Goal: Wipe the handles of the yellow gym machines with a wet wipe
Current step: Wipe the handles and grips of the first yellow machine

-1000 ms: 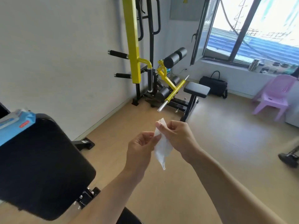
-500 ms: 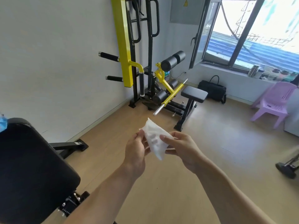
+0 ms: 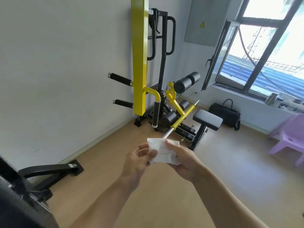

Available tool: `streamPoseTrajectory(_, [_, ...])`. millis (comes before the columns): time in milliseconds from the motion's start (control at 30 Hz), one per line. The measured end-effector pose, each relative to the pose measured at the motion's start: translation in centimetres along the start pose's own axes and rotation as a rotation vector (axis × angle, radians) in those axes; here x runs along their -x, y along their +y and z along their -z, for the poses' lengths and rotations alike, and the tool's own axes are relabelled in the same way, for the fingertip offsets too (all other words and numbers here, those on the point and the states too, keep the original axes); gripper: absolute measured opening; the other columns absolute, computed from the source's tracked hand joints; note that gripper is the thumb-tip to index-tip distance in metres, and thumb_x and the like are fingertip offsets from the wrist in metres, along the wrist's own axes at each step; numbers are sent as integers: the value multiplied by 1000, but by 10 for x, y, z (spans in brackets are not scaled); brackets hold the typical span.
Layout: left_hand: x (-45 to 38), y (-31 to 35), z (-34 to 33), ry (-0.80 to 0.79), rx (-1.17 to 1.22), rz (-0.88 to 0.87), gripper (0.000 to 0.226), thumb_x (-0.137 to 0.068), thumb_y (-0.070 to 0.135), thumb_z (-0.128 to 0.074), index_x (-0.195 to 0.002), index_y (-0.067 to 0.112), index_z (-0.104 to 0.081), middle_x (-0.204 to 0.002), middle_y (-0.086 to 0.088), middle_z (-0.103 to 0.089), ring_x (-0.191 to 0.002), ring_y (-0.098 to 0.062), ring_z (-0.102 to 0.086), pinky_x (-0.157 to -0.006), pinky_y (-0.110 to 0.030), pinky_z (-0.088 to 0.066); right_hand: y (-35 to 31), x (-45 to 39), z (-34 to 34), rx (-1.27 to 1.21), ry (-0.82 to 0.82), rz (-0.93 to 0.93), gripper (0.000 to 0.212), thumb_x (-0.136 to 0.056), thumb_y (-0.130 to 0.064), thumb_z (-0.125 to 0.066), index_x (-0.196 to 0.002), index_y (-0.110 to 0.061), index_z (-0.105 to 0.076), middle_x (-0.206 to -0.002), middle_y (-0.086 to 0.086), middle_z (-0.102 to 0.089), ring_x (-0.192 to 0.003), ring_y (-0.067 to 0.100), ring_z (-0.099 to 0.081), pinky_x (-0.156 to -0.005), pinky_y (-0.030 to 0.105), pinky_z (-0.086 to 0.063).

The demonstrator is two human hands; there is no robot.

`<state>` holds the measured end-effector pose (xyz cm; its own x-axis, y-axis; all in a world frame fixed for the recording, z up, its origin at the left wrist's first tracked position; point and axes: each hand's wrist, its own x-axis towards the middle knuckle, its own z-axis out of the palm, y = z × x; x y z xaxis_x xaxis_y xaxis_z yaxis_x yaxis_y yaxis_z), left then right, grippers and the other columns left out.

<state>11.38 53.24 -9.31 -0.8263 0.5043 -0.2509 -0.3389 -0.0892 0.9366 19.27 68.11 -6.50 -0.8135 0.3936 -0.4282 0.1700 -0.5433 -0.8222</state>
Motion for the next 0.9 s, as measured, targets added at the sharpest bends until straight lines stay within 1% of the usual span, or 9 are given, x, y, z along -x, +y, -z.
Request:
streamPoseTrajectory(167, [-64, 28, 26, 148, -117, -68, 19, -84, 14, -80, -102, 15, -72, -96, -7, -78, -77, -15, -73, -75, -30, -57, -36, -76, -22, 51, 272, 154, 30, -87, -34, -76, -106, -11, -72, -105, 12, -74, -94, 29, -70, -83, 40, -59])
streamPoseTrajectory(233, [-88, 39, 26, 155, -174, -128, 13, -89, 18, -76, -101, 18, -73, -100, -5, -77, -85, -16, -75, -79, -29, -58, -48, -107, -25, 7, 423, 199, 30, -85, -42, -76, -97, -14, -73, -104, 9, -74, -99, 30, -69, -92, 45, -57])
streamPoseTrajectory(333, [-125, 53, 16, 108, -267, -227, 13, -95, 23, -68, -105, 29, -73, -107, 7, -75, -102, -12, -71, -90, -31, -55, -67, -146, -31, 11, 558, 332, 29, -93, -43, -66, -98, -15, -73, -101, 3, -70, -100, 23, -65, -84, 34, -52])
streamPoseTrajectory(433, [-168, 68, -5, 59, -362, -280, 20, -97, 27, -65, -115, 33, -71, -118, 11, -72, -114, -7, -65, -103, -33, -50, -73, -181, -37, 160, 482, 471, 39, -98, -47, -53, -116, -19, -73, -114, 1, -73, -104, 14, -63, -98, 39, -51])
streamPoseTrajectory(533, [-209, 82, -29, 61, -425, -310, 37, -99, 27, -62, -135, 24, -61, -133, 8, -65, -125, -8, -58, -111, -33, -43, -64, -214, -37, 341, 205, 545, 53, -99, -56, -42, -139, -24, -59, -137, -6, -63, -126, 10, -54, -113, 41, -37])
streamPoseTrajectory(633, [-238, 90, -46, 53, -526, -299, 40, -98, 33, -63, -137, 24, -59, -133, 10, -63, -123, -5, -57, -103, -26, -41, -45, -233, -25, 342, 60, 652, 46, -105, -35, -35, -148, -25, -48, -153, -11, -47, -144, 5, -37, -118, 33, -28])
streamPoseTrajectory(733, [-261, 96, -57, 59, -543, -271, 26, -92, 40, -69, -116, 29, -71, -114, 15, -74, -108, 7, -65, -95, -20, -48, -44, -257, -7, 516, 159, 748, 45, -100, -24, -49, -145, -26, -53, -141, -13, -56, -130, 7, -52, -109, 37, -44])
streamPoseTrajectory(800, [-272, 97, -63, 74, -533, -248, 9, -91, 34, -72, -98, 29, -73, -92, 19, -74, -81, 18, -65, -72, -2, -45, -54, -274, -4, 664, 194, 757, 51, -93, -28, -66, -143, -27, -55, -124, -13, -59, -112, 10, -60, -94, 33, -52])
streamPoseTrajectory(900, [-282, 91, -64, 109, -548, -260, 6, -89, 33, -74, -84, 30, -72, -77, 19, -72, -67, 17, -64, -56, 0, -44, -64, -288, -6, 769, 173, 750, 40, -90, -34, -71, -129, -27, -65, -105, -13, -59, -98, 12, -58, -84, 33, -51])
